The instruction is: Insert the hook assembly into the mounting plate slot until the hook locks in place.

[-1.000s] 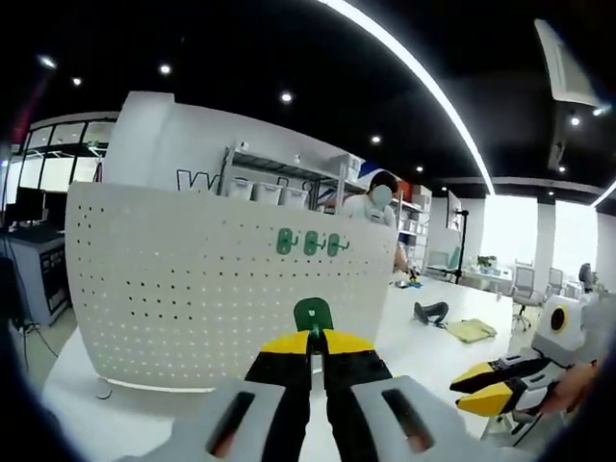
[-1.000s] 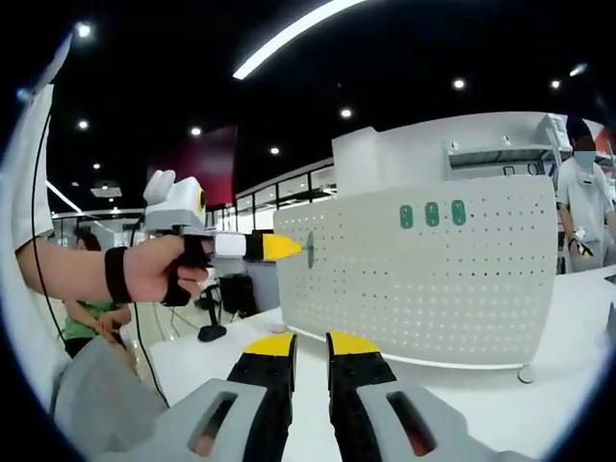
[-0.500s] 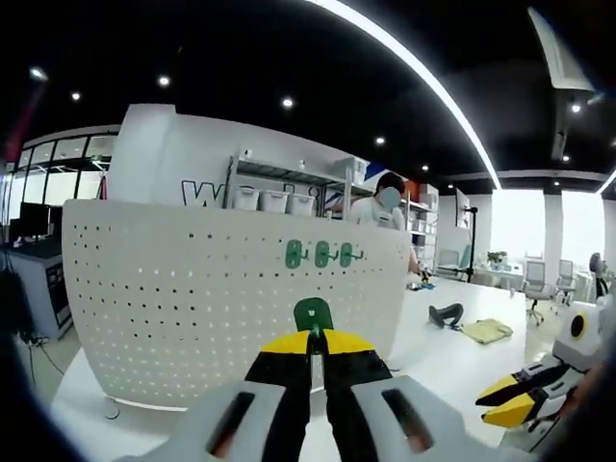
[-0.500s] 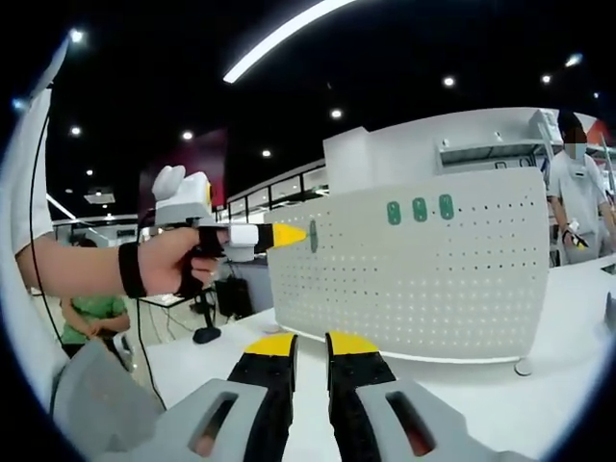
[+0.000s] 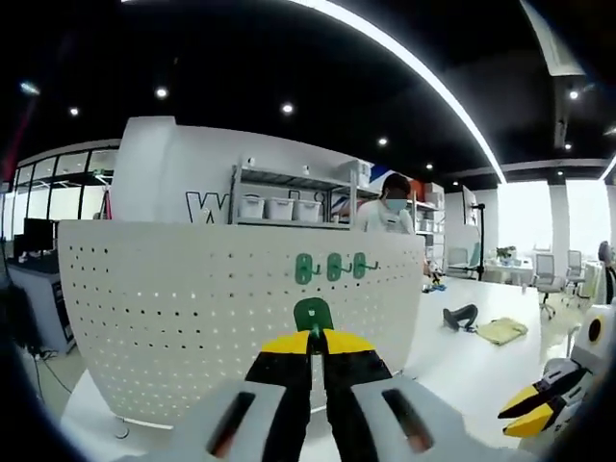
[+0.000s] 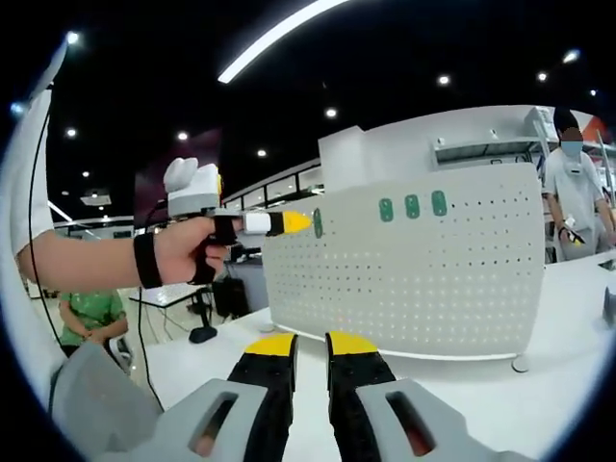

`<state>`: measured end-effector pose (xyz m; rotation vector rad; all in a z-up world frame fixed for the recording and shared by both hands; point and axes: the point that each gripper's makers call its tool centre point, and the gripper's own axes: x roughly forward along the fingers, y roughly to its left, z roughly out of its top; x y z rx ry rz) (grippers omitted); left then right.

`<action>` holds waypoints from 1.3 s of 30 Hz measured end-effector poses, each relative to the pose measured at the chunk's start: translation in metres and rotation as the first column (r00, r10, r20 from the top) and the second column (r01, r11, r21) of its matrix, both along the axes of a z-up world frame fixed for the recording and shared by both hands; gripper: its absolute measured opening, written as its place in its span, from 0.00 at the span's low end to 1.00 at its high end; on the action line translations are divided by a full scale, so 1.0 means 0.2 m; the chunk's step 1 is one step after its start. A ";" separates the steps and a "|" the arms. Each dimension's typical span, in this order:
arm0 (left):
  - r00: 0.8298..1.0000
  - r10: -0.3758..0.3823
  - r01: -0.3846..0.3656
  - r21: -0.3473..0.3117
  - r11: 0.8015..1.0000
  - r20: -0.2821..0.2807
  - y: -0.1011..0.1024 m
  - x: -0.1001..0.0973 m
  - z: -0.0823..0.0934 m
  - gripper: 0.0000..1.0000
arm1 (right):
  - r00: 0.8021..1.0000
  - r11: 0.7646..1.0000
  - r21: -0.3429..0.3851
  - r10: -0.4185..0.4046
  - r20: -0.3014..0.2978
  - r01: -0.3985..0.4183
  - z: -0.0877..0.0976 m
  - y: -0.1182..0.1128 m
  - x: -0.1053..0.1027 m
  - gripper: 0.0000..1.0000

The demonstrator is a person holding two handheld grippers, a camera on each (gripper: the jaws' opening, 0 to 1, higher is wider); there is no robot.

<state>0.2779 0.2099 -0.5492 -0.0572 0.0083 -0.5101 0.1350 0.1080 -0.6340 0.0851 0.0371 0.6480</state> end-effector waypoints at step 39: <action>0.997 0.059 -0.061 0.055 0.997 0.041 -0.06 0.29 0.05 0.03 | 0.997 0.998 -0.002 -0.064 -0.051 0.064 -0.09 -0.11 0.04 0.10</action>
